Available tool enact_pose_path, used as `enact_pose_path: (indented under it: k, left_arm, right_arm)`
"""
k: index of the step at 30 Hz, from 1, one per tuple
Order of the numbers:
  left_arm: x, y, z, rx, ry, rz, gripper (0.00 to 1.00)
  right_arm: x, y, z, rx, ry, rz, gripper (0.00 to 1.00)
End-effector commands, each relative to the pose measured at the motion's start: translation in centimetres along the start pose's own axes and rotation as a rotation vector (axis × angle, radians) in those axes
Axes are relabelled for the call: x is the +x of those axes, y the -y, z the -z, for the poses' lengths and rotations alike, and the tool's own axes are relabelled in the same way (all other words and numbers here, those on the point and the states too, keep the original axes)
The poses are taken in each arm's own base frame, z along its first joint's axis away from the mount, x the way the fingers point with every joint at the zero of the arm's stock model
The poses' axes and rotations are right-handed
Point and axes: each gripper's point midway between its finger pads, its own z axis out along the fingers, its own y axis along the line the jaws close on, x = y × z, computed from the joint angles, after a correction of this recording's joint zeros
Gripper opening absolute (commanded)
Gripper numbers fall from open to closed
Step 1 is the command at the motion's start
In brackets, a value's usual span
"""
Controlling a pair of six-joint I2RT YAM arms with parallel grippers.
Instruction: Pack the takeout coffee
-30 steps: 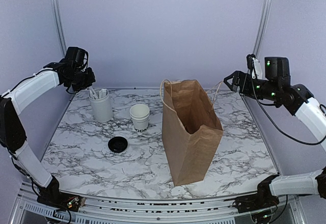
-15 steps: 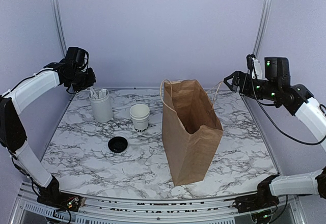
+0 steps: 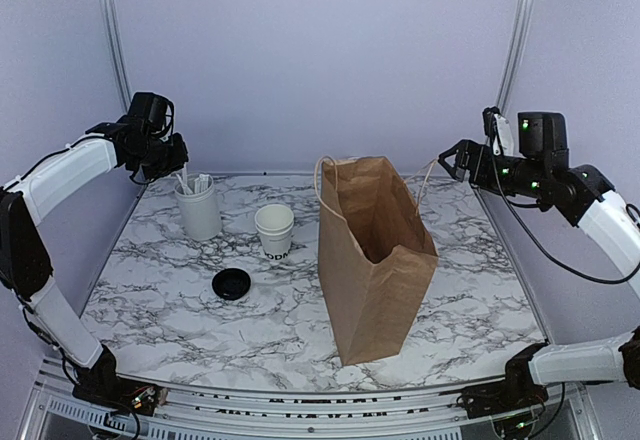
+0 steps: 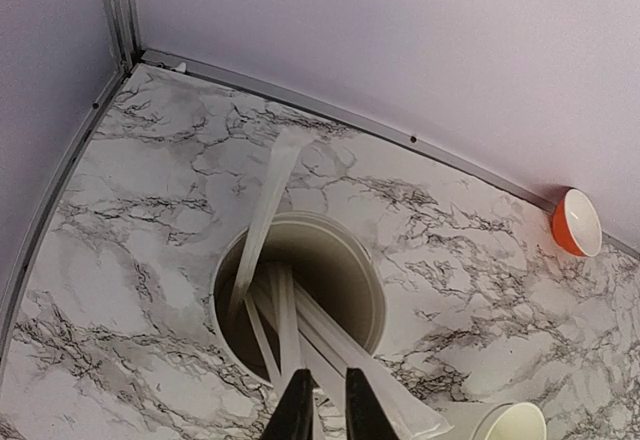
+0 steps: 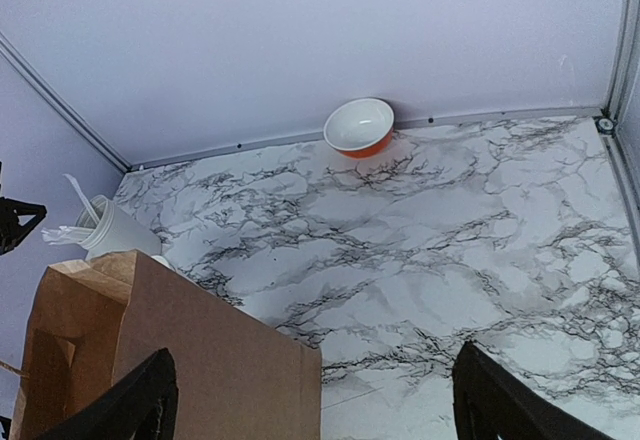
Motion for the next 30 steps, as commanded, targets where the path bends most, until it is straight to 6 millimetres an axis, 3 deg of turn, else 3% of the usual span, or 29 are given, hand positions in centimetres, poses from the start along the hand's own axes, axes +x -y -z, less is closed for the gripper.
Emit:
enact_pose_path:
  k: [1,10,14,23,30]
  left_arm:
    - [-0.5,-0.4,0.8,-0.013,0.010,0.002,0.14]
    - [-2.2,-1.5,1.7,-0.052,0.058,0.003,0.19]
    - [-3.0,-2.7,0.0,-0.083,0.050,0.012,0.24]
    - [-4.8,-1.2,-4.7,-0.084,0.014,-0.045,0.37]
    - [-4.5,-1.3,-7.5,-0.114,-0.006,-0.090,0.42]
  right_arm:
    - [-0.4,0.1,0.1,-0.002,0.012,-0.008,0.92]
    - [-0.3,0.1,0.0,-0.003,0.009,-0.005,0.92]
    - [-0.2,0.0,0.0,-0.009,0.006,-0.006,0.92]
    - [-0.4,-0.1,0.6,-0.008,0.005,-0.005,0.92]
    - [-0.5,0.1,1.4,0.011,0.009,0.001,0.92]
